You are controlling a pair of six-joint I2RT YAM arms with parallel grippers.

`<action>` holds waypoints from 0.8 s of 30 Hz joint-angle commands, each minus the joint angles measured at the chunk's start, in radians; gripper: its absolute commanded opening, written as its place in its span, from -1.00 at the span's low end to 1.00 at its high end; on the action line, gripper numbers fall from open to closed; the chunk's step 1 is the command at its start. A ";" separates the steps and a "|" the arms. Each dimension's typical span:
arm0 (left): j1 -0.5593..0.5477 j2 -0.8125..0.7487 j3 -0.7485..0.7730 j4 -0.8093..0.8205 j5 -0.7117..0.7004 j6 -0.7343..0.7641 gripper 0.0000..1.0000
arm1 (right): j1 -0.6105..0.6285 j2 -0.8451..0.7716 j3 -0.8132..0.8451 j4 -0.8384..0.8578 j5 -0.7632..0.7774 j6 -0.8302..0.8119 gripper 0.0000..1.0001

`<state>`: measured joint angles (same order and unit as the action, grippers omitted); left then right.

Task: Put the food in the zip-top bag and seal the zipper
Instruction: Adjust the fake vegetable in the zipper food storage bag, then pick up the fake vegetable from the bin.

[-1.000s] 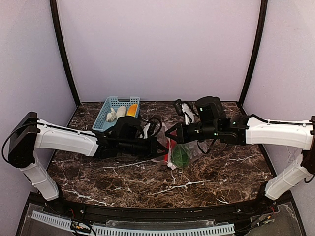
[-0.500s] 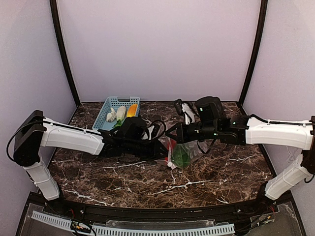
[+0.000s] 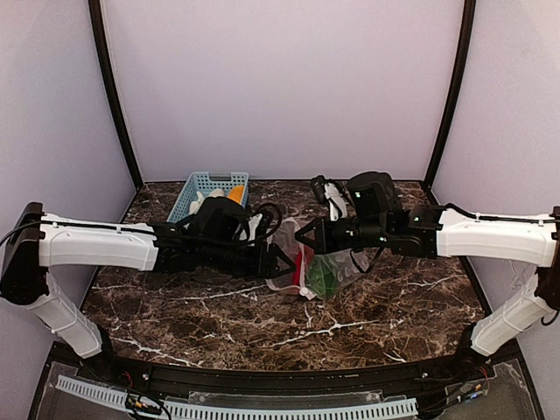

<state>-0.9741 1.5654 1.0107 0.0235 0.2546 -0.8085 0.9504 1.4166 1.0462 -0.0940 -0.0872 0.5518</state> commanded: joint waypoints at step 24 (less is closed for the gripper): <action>0.448 -0.250 0.012 -0.449 0.055 0.370 0.65 | 0.011 -0.071 -0.028 -0.005 0.084 0.000 -1.00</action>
<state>-0.6128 1.2907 0.9249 -0.2417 0.3176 -0.6025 0.9504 1.3785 1.0313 -0.1078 -0.0311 0.5549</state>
